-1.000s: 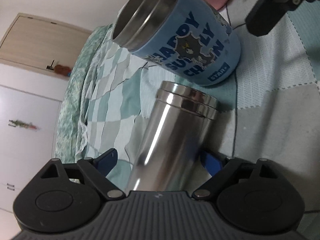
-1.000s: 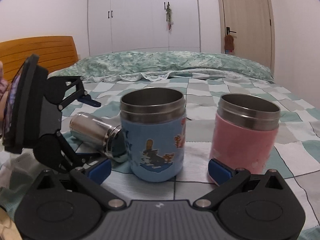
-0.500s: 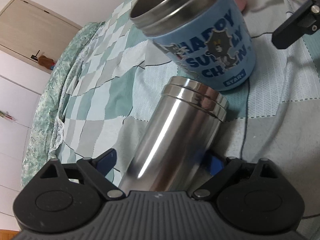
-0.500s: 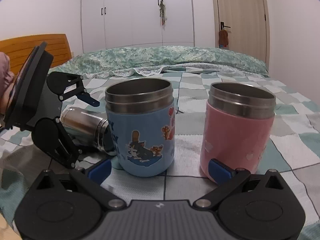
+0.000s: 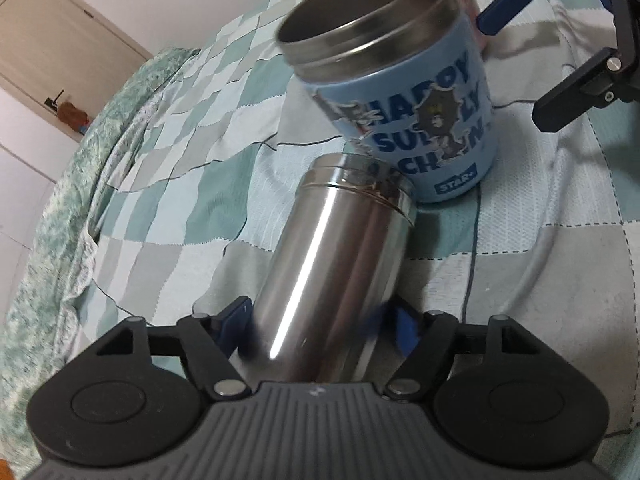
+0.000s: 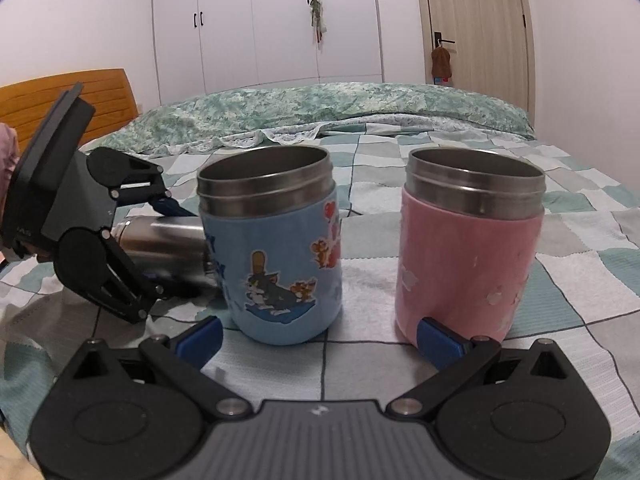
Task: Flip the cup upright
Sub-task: 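Close the left gripper around the silver bottle's body, then lift the silver bottle off the bed with the left gripper, then grasp the silver bottle with the right gripper while the left gripper releases it, then rotate the silver bottle upright with the right gripper, carrying it beside the pink cup, then lower the upright bottle onto the bed and open the right gripper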
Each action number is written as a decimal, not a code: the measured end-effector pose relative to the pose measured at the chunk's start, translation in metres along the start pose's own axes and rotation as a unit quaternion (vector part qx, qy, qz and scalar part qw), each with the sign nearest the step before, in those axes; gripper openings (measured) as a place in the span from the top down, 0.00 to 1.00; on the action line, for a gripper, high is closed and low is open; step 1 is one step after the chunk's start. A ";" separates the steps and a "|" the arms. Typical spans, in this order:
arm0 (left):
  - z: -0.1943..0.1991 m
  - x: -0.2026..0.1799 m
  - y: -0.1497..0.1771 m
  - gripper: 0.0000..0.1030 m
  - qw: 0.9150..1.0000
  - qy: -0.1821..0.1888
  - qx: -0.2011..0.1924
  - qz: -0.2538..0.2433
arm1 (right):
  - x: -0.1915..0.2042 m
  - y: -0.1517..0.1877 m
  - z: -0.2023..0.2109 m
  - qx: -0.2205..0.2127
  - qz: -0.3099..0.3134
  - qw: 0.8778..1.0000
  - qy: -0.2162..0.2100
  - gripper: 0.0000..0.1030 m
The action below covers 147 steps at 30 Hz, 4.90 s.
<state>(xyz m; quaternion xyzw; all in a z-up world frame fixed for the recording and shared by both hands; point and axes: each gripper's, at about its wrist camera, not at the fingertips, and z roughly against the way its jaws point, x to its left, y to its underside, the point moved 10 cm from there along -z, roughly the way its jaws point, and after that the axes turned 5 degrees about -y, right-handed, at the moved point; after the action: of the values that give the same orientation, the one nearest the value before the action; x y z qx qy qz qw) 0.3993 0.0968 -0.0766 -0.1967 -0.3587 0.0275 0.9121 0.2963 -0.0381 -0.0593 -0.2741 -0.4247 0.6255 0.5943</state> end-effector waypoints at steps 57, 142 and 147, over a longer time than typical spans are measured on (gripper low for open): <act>0.157 -0.163 -0.152 0.00 0.933 -0.128 -0.010 0.335 | -0.081 0.014 0.152 0.018 0.276 0.952 -0.130 0.00; 0.183 -0.129 -0.170 0.00 0.850 -0.209 -0.048 0.480 | -0.188 -0.090 0.088 -0.145 0.081 0.985 -0.037 0.40; 0.178 -0.129 -0.169 0.00 0.849 -0.209 -0.040 0.484 | -0.200 -0.068 0.040 -0.090 0.077 0.993 -0.020 0.40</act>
<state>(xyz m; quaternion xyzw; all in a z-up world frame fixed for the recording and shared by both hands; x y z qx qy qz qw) 0.1702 -0.0231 0.0226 -0.3717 -0.4005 0.4916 0.6781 0.3263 -0.2461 -0.0139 -0.3456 -0.4693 0.6337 0.5087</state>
